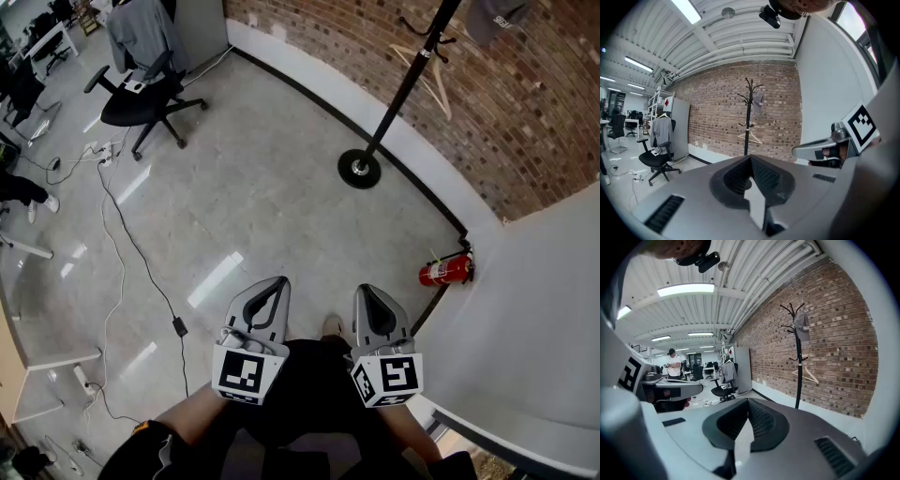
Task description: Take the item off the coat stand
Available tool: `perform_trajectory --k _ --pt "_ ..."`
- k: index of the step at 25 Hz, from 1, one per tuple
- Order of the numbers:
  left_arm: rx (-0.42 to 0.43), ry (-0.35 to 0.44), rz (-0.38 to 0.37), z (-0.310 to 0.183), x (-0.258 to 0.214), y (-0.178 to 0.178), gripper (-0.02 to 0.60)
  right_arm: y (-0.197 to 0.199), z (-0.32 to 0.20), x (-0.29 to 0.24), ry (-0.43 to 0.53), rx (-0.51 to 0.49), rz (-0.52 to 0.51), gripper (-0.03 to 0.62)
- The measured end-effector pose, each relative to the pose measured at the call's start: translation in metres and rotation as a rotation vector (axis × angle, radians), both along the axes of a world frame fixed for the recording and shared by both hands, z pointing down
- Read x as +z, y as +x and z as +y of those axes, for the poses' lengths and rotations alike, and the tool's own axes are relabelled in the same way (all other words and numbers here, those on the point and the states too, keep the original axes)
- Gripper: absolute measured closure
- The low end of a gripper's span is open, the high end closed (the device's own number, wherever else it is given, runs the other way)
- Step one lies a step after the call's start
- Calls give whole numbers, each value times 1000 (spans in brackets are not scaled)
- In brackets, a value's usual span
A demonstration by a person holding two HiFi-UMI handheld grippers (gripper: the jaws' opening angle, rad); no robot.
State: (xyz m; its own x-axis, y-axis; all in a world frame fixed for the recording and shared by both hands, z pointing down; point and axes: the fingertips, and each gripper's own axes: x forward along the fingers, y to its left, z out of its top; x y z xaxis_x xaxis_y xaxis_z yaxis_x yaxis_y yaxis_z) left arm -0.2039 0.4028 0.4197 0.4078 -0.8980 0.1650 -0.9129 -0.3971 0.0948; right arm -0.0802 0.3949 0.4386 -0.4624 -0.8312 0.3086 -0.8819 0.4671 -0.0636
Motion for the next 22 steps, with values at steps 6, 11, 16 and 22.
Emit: perform_trajectory --k 6,11,16,22 --pt "-8 -11 4 2 4 -25 557 -23 1 0 0 -9 14 580" --pt "-24 -13 1 -11 8 -35 557 -30 -14 4 -12 -16 8 580" --pt "-78 -36 -9 -42 13 -45 557 -35 -53 10 -19 -45 -13 580" --pt "-139 -56 -29 -106 14 -47 557 -36 -127 8 -13 -82 -50 580"
